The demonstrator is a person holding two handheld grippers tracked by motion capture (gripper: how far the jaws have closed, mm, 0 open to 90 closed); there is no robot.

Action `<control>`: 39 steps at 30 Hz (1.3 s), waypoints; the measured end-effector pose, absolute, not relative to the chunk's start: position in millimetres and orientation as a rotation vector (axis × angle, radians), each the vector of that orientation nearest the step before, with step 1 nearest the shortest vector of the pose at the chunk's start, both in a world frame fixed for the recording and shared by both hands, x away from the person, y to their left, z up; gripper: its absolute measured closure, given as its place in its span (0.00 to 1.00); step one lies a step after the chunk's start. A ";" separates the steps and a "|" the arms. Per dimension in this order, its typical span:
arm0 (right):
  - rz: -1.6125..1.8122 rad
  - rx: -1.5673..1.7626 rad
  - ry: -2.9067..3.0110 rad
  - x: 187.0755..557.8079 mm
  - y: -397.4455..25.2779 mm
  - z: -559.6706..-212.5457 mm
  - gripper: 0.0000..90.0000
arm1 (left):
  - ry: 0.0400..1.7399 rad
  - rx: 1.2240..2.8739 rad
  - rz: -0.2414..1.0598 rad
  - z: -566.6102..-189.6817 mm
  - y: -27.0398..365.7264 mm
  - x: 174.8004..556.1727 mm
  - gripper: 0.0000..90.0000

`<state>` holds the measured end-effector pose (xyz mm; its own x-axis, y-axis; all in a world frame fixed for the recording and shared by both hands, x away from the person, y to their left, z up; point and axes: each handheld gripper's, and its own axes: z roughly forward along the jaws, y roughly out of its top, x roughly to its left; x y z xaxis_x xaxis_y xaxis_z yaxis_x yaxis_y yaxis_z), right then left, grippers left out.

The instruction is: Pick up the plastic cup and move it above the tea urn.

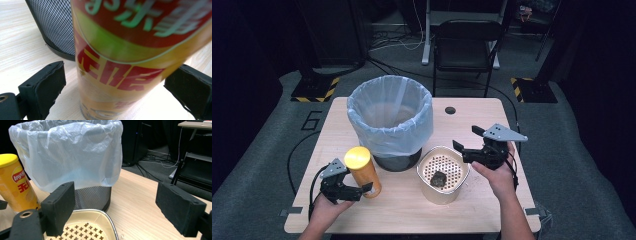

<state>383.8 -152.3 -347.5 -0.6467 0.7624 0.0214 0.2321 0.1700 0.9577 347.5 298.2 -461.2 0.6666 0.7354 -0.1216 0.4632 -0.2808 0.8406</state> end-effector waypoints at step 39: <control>1.461 0.968 2.020 387.9 -154.4 -365.9 0.20 | 0.887 1.953 0.477 -466.4 290.5 341.4 0.27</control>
